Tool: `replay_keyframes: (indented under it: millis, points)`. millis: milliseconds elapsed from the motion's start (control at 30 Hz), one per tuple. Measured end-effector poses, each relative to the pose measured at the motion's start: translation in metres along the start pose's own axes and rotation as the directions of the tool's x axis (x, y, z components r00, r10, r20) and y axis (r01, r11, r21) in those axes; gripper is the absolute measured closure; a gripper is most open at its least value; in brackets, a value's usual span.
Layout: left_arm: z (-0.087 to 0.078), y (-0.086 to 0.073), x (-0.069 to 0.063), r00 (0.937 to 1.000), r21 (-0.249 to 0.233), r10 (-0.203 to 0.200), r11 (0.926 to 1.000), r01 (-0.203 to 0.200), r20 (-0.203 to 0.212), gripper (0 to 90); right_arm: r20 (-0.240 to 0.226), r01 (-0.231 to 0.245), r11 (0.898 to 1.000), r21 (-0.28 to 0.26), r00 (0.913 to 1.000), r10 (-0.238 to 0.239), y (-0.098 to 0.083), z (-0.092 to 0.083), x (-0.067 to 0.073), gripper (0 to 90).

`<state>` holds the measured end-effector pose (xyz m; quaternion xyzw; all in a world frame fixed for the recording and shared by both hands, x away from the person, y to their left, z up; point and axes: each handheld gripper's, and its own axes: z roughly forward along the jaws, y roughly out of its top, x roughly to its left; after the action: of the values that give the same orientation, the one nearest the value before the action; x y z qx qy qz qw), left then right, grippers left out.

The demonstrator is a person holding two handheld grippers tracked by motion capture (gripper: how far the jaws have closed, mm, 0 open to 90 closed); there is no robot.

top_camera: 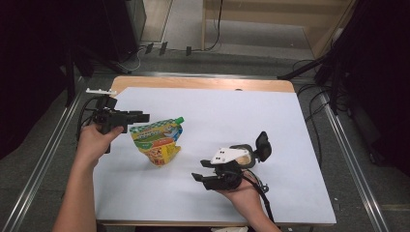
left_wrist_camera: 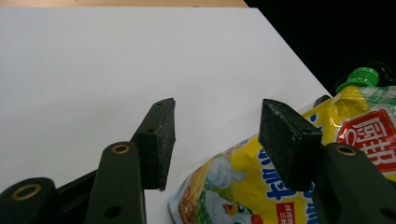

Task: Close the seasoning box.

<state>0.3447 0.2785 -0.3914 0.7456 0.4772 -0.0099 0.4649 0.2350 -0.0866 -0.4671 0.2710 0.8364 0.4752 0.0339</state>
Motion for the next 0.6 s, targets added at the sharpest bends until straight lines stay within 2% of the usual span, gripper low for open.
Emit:
replay_keyframes:
  millis: [367, 600]
  points:
    - [0.001, 0.000, -0.001, 0.9999, -0.007, 0.012, 0.9999, -0.012, 0.009, 44.7, 0.032, -0.021, 1.000, -0.014, 0.9993, 0.022, 0.012, -0.031, -0.012, 47.6]
    - [0.004, -0.001, -0.002, 0.9998, 0.013, 0.020, 0.9997, -0.020, -0.006, 44.5, 0.065, -0.026, 1.000, -0.009, 0.9976, 0.027, 0.019, -0.052, -0.020, 51.1]
